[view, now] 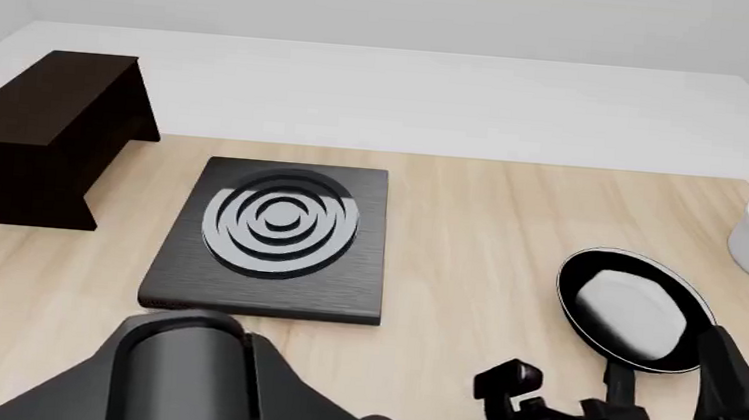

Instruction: Put the frying pan on top of the cabinet.

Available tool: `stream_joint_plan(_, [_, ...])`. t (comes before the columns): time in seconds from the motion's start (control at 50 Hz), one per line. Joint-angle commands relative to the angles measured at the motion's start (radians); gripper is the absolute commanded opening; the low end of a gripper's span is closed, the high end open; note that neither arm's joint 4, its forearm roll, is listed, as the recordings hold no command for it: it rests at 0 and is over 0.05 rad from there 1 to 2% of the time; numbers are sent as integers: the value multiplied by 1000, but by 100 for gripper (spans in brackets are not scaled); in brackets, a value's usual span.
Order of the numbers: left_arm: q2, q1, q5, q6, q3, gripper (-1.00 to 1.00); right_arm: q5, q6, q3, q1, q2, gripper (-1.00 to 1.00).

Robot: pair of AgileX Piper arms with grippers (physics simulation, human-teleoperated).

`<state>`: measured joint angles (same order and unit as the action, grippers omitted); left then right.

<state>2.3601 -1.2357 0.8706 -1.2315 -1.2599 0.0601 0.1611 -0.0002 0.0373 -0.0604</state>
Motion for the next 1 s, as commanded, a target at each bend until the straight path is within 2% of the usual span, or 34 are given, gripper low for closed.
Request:
stream_joint_plan(0.02, [60, -9, -26, -129, -26, 100, 2, 7, 0, 2, -1, 100])
stream_joint_plan(1.0, [134, 23, -65, -132, -110, 100, 32, 20, 0, 2, -37, 100])
